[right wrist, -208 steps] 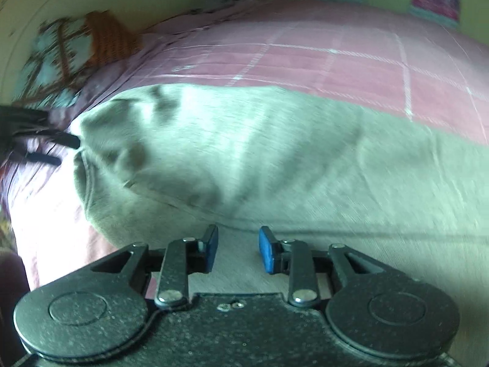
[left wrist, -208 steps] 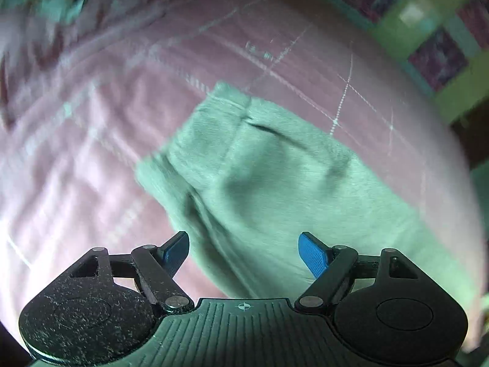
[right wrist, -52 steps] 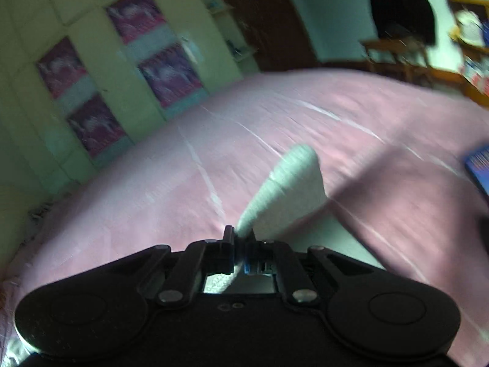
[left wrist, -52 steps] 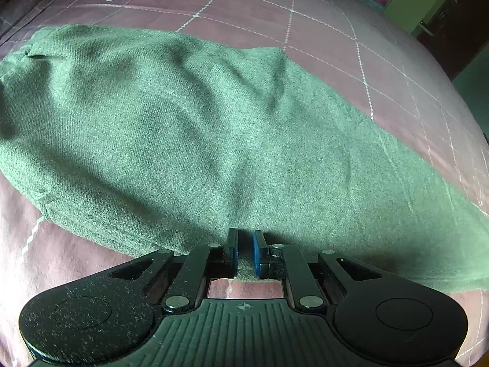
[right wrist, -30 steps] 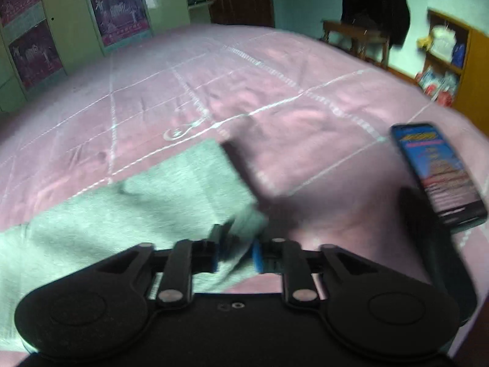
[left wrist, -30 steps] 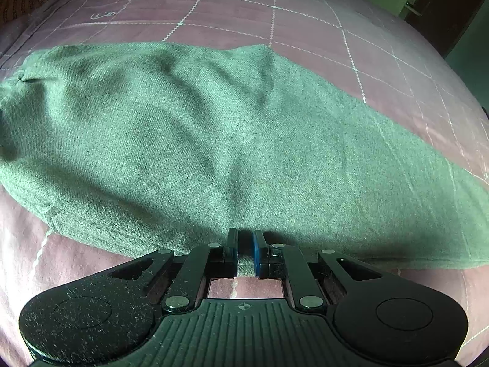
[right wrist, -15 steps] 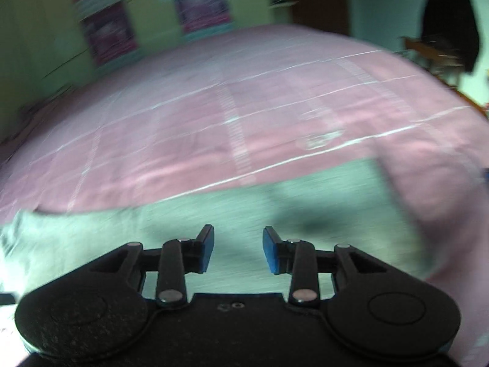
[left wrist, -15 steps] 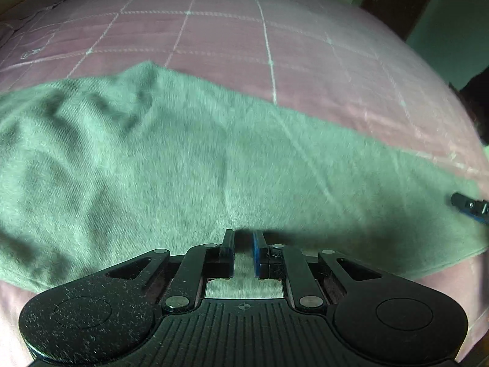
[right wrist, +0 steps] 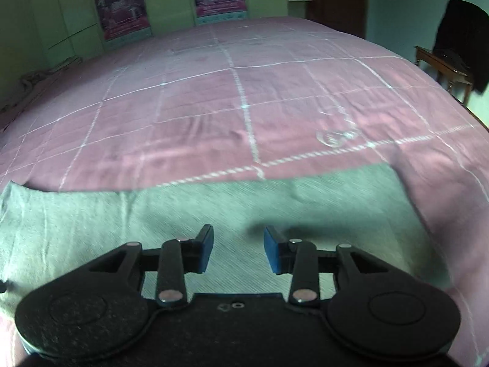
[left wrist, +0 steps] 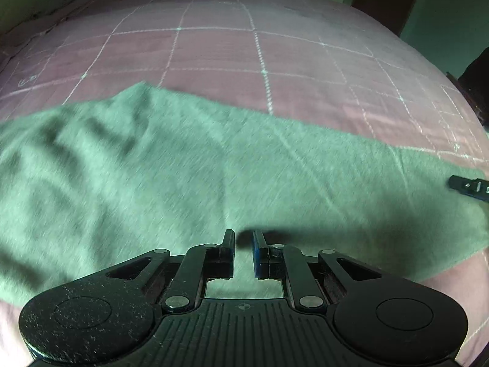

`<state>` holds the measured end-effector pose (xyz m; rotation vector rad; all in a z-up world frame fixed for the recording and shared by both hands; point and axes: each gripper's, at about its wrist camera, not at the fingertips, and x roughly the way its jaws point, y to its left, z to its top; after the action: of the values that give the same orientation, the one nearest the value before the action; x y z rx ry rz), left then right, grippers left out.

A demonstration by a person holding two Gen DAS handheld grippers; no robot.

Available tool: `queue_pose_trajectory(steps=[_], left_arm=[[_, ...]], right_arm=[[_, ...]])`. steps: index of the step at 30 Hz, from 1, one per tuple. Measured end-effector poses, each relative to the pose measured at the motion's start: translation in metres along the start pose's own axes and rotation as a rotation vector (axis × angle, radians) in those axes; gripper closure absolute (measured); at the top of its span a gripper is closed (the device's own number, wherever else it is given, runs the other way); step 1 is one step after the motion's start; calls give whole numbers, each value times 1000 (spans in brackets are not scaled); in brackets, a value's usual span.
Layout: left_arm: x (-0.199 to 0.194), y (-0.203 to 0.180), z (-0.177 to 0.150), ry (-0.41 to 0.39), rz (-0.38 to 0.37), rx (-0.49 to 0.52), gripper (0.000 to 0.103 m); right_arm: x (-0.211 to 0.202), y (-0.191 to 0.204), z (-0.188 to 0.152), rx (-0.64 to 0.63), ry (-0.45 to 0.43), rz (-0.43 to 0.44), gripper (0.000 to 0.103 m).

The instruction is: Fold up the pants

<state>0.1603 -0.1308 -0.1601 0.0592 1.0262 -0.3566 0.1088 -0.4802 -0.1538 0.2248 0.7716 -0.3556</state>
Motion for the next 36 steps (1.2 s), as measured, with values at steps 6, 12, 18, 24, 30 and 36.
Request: queue_pose_trajectory(steps=[6,12,18,24,30,36], left_arm=[[32,-11,16,29,25,-10,93],[31,-7,14,35,19,-3,93],[10,-27,-4,14,-21,35,93],[7,-38,-16,12,-1,73,93],[1,-42,-25,5,3,64,92],[-1,-32,-31,12,-10,48,90]], right_arm=[[28,14,14,-30,9,-5,66],[41,-18,12,12,48,-90,68],[-2,-15,-10,49,17,-10,64],[-20,-21,-34,26,40,-38,64],[-49,-34,-38,101,14,-22,61],[-42,-26,-48,62,29,-56,61]])
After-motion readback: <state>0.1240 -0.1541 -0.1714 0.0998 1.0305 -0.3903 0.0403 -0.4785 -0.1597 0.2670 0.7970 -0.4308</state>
